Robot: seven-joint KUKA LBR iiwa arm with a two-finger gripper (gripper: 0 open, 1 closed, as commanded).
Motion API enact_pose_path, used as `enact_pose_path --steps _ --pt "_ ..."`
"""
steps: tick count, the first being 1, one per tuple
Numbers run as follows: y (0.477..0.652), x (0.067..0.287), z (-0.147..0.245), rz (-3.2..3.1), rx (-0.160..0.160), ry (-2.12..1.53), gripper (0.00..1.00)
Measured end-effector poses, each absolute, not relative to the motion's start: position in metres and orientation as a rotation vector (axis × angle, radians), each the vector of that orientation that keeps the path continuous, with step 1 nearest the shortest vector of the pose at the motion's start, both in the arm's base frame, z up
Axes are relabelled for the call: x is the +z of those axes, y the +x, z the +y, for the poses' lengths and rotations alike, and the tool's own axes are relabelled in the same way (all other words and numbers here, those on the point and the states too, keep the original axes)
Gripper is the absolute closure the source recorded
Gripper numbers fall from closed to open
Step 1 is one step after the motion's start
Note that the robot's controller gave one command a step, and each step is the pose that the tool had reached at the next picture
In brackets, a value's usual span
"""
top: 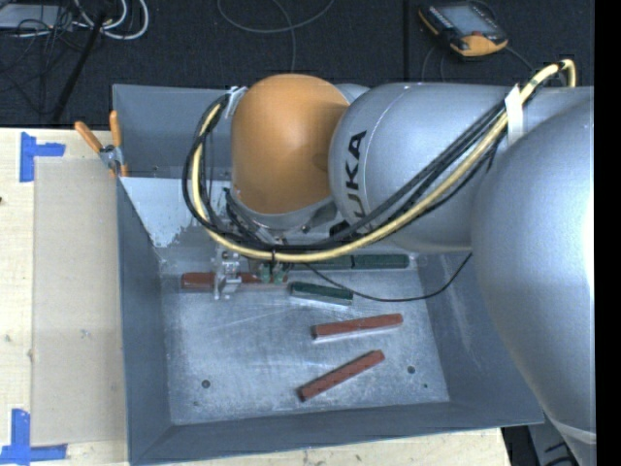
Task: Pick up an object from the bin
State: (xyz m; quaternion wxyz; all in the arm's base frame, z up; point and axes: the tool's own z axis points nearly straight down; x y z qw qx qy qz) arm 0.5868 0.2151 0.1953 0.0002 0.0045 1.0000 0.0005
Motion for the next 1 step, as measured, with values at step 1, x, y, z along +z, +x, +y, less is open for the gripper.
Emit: enact_pose_path --steps 1 --pt "0.6045 0.2615 0.1994 3.140 0.001 -0.008 1.00"
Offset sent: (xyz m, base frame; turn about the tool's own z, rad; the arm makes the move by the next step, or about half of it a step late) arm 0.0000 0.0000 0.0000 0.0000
